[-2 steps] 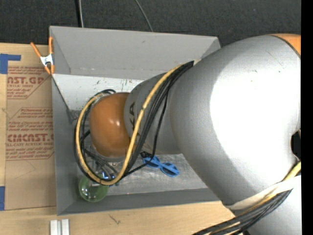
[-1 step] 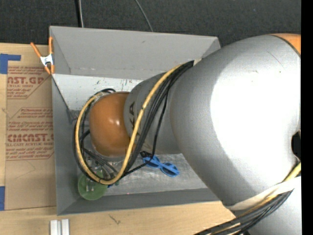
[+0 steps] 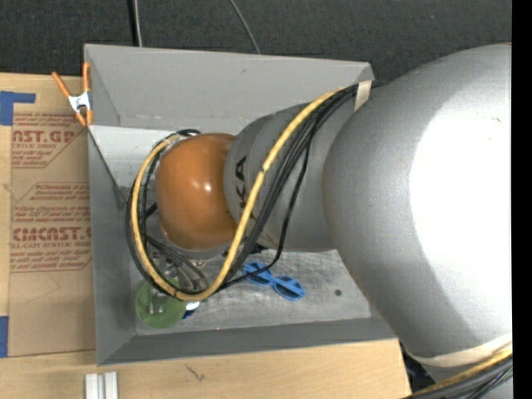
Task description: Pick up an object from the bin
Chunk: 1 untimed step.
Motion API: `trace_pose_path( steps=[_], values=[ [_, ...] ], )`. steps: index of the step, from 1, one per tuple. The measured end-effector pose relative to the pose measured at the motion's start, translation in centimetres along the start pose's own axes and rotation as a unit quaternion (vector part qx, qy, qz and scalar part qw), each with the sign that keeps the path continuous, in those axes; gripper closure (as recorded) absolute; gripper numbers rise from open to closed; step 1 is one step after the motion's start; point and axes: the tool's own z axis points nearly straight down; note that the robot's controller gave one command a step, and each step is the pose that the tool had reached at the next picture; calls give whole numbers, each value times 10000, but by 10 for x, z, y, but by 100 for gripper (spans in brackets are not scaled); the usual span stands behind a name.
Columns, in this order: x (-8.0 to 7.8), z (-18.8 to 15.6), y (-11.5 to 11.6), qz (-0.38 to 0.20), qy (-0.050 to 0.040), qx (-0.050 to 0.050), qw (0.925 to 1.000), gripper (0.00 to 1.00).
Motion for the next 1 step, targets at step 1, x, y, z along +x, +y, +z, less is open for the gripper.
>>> trace_pose_path(
  steps=[1],
  values=[
    [-1,-53,1,-4,-9,-4,10000,100]
  ],
)
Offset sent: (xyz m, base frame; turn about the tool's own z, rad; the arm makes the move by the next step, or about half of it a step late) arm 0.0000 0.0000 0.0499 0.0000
